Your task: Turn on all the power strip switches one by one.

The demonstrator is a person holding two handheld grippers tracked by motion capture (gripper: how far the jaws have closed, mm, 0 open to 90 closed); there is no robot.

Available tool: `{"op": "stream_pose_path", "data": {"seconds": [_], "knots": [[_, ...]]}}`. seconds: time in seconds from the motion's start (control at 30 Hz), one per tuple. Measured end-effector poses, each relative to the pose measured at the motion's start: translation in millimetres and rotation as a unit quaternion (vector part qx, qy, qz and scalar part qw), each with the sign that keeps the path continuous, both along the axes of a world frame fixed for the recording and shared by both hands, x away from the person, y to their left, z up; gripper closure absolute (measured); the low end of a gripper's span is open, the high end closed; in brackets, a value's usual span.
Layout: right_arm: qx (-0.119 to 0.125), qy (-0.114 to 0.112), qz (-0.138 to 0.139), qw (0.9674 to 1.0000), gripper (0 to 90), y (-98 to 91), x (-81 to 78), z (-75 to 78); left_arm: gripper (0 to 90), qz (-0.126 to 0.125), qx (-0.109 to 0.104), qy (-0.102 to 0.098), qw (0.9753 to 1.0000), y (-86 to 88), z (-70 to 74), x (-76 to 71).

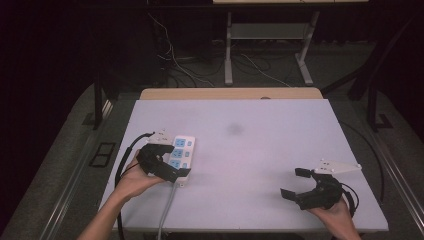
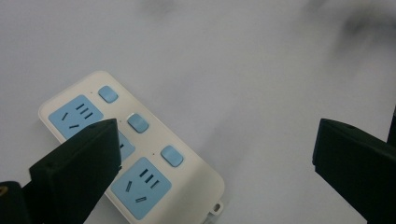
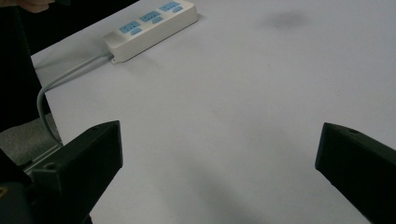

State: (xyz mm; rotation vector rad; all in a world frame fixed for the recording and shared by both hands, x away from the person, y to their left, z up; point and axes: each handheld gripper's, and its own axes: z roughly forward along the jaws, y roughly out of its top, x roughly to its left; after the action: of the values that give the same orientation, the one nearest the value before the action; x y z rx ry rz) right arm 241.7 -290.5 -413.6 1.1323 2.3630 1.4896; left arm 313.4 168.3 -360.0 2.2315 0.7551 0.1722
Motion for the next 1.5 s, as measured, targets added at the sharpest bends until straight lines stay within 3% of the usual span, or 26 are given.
{"op": "stream_pose_path", "data": {"seconds": [0.53, 0.73, 0.87, 0.97, 1.07, 1.1, 1.17, 1.23, 1.27, 1.37, 1.5], "knots": [[-0.001, 0.001, 0.001, 1.0, 0.5, 0.1, 0.3, -1.1, 2.3, -0.003, 0.015, 0.014, 0.9998, -2.6, -13.8, 18.1], [-0.002, 0.002, 0.001, 1.0, 0.5, -0.2, 0.4, -1.4, 8.1, -0.007, 0.02, 0.017, 0.9996, -1.2, -17.6, 22.8], [-0.002, 0.004, 0.0, 1.0, 0.5, 0.0, 0.2, -1.5, 16.9, -0.007, 0.019, 0.014, 0.9997, 0.0, -18.6, 24.4], [-0.003, 0.004, 0.001, 1.0, 0.5, -0.1, 0.5, -1.7, 28.6, -0.007, 0.02, 0.01, 0.9997, 1.9, -18.9, 25.7], [-0.004, 0.004, 0.0, 1.0, 0.5, 0.0, 0.7, -2.0, 47.3, -0.002, 0.026, 0.007, 0.9996, 2.6, -20.1, 26.9], [-0.004, 0.004, 0.0, 1.0, 0.5, 0.1, 0.7, -2.1, 57.2, -0.001, 0.028, 0.008, 0.9996, 3.1, -20.9, 27.9], [-0.004, 0.004, 0.001, 1.0, 0.5, 0.1, 0.8, -2.2, 61.0, -0.002, 0.031, 0.008, 0.9995, 4.0, -22.1, 29.2], [-0.004, 0.004, 0.0, 1.0, 0.5, 0.0, 0.8, -2.2, 71.9, -0.005, 0.029, 0.015, 0.9995, 5.3, -23.2, 31.1], [-0.004, 0.004, 0.0, 1.0, 0.5, 0.0, 0.8, -2.3, 82.1, -0.006, 0.029, 0.017, 0.9994, 5.6, -23.6, 31.8], [-0.005, 0.004, 0.001, 1.0, 0.5, 0.0, 0.9, -2.5, 88.8, -0.011, 0.031, 0.025, 0.9991, 5.3, -26.0, 33.6], [-0.005, 0.004, 0.001, 1.0, 0.5, 0.1, 1.0, -2.6, 89.1, -0.02, 0.046, 0.027, 0.9984, 2.3, -29.2, 34.2]]}}
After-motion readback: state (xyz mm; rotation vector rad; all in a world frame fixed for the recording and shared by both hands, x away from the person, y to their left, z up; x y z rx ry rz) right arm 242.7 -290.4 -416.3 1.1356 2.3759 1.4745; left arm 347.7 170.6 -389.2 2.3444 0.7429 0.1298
